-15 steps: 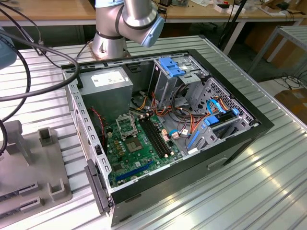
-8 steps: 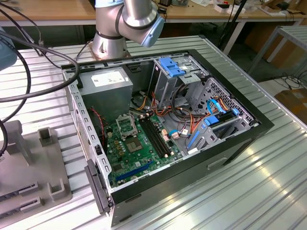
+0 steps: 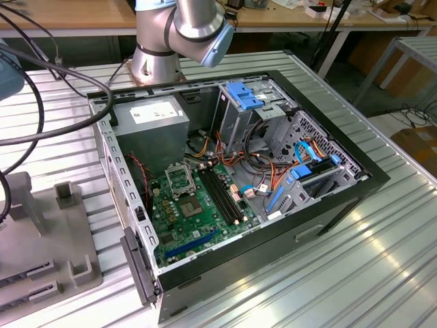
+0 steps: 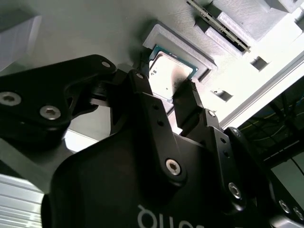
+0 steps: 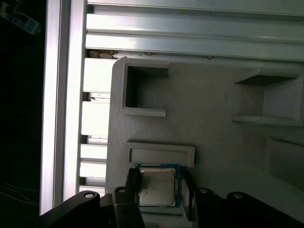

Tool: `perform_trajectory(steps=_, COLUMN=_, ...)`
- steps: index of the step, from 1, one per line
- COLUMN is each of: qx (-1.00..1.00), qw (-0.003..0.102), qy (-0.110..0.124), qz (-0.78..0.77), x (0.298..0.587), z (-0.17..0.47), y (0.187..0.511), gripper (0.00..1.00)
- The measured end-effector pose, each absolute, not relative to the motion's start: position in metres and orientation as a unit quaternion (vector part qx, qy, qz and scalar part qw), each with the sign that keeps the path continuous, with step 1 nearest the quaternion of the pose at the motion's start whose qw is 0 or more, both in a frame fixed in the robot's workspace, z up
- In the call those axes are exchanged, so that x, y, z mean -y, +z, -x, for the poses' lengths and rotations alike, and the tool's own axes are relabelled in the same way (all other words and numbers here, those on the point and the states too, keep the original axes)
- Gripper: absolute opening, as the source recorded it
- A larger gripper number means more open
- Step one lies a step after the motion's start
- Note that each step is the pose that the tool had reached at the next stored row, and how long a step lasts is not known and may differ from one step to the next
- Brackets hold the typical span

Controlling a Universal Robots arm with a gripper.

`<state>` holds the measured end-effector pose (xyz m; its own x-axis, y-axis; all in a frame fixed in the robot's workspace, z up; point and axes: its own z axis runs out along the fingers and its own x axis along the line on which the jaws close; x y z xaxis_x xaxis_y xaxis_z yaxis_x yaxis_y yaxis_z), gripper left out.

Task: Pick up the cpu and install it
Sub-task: 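Pick up the cpu and move it towards the insertion slot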

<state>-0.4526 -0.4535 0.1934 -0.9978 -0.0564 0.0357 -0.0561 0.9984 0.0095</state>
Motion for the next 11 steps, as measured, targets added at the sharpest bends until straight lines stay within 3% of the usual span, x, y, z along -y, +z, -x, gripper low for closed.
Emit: perform_trajectory(steps=11, qx=1.000, qw=0.018, qy=-0.004, qz=-0.013, x=0.4521, z=0.4516, y=0.1966, gripper=0.46)
